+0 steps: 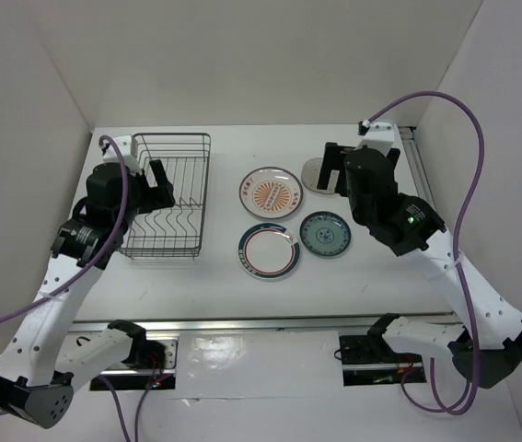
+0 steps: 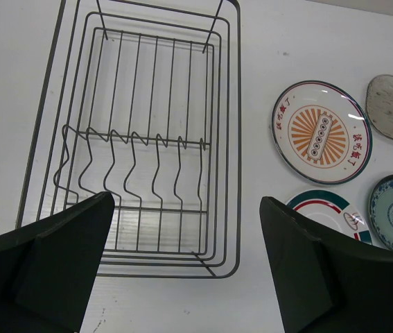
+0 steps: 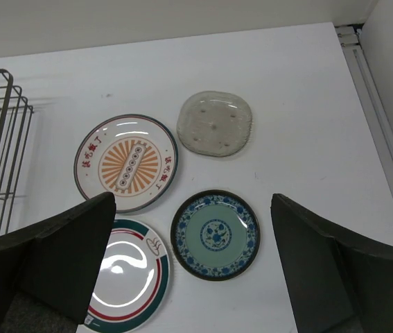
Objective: Load the plates into the dish rack
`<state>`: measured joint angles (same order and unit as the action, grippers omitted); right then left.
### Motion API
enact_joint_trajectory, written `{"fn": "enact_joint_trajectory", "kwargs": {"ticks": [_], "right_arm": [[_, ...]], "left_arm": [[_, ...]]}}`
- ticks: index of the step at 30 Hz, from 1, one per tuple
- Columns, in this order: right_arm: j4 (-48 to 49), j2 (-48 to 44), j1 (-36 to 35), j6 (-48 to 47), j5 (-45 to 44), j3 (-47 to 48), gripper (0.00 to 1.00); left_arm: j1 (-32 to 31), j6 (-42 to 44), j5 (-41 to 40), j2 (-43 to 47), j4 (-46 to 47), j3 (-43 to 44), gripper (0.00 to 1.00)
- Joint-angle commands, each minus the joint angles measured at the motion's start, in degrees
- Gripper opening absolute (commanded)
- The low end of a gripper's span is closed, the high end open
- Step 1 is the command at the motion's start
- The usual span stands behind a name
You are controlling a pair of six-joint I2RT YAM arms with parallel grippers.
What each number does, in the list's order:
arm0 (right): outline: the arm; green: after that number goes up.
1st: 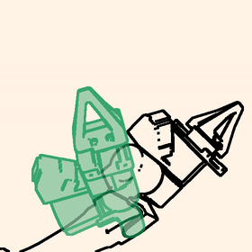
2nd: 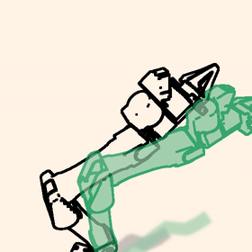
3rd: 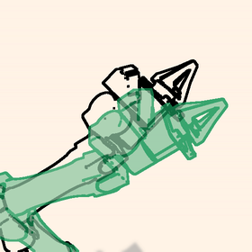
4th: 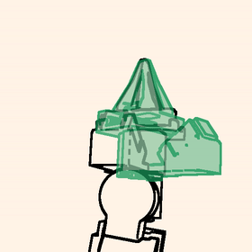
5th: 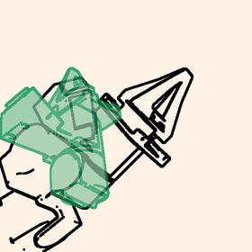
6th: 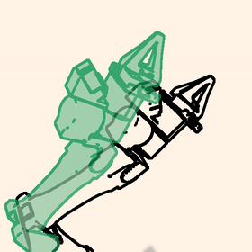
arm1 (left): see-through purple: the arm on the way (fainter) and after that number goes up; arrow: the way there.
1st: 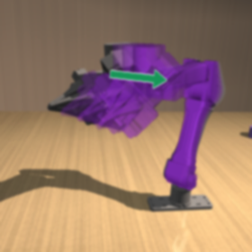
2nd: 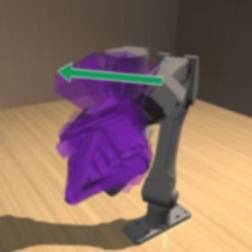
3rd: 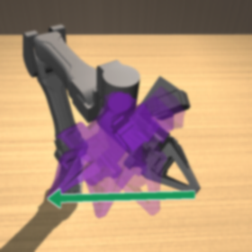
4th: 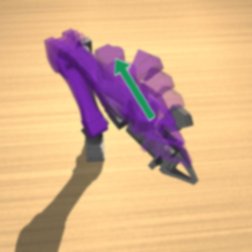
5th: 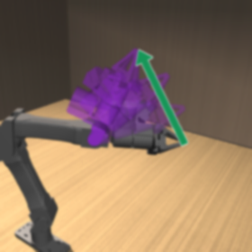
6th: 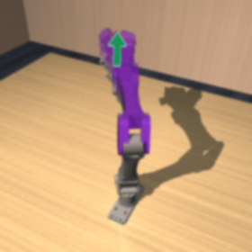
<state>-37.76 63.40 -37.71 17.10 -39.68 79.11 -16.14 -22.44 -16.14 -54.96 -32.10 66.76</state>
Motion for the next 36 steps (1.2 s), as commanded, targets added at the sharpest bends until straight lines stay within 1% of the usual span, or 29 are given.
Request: {"fn": "enact_joint_trajectory", "kwargs": {"ticks": [1,3,6,7,8,10,11,13,14,17,18,20,21,27,30,32,36], "right_arm": [[1.7,-0.9,0.4,0.7,0.3,-0.2,1.0],[2.6,-1.6,0.4,0.1,1.5,-0.8,1.0],[5.4,-2.8,1.0,1.0,2.6,-4.4,1.0],[6.5,-2.2,1.8,1.6,6.5,-5.4,1.0],[7.5,-0.7,4.8,1.6,11.0,-6.5,1.0],[10.1,0.9,8.8,2.9,21.3,-11.3,1.0],[15.2,1.5,11.8,3.9,29.4,-13.7,1.0],[20.6,1.6,13.3,7.5,33.9,-19.7,1.0],[23.9,2.9,13.3,8.6,34.4,-20.8,1.0],[26.8,6.3,13.9,11.0,33.6,-22.0,1.0],[29.3,9.0,15.5,11.0,35.9,-22.5,1.0],[33.3,11.2,16.1,12.6,38.6,-24.3,1.0],[38.5,13.3,16.6,12.6,41.5,-25.2,1.0],[42.2,23.5,17.3,13.1,44.6,-23.4,0.98],[46.3,26.2,17.8,13.1,46.2,-24.0,0.98],[46.9,27.8,17.9,13.1,46.8,-23.5,0.98],[48.2,31.0,19.6,12.5,48.0,-22.4,0.98]], "left_arm": [[0.3,1.1,0.1,0.2,1.9,1.9,1.0],[0.3,1.1,0.1,0.2,1.9,1.9,1.0],[0.3,1.1,0.1,0.2,1.9,1.9,1.0],[0.3,1.1,0.7,0.2,1.9,1.9,1.0],[0.3,1.1,0.7,-0.3,1.9,1.9,1.0],[0.3,1.1,1.3,-0.3,1.9,1.9,1.0],[0.3,1.1,1.3,-0.3,1.9,1.9,1.0],[0.3,1.1,1.8,-0.9,1.9,1.9,1.0],[0.3,1.1,1.8,-0.9,1.9,1.9,1.0],[0.3,1.1,1.8,-1.5,1.9,1.9,1.0],[0.3,1.1,2.4,-1.5,1.9,1.9,1.0],[0.3,1.6,2.4,-1.5,1.9,1.9,1.0],[0.3,1.6,2.4,-1.5,2.4,1.9,1.0],[0.3,1.6,3.0,-1.5,2.4,1.9,1.0],[0.3,1.6,3.0,-1.5,2.4,1.9,1.0],[0.3,1.6,4.2,-1.5,2.4,1.9,1.0],[0.3,1.6,4.2,-1.5,2.4,1.9,1.0]]}}
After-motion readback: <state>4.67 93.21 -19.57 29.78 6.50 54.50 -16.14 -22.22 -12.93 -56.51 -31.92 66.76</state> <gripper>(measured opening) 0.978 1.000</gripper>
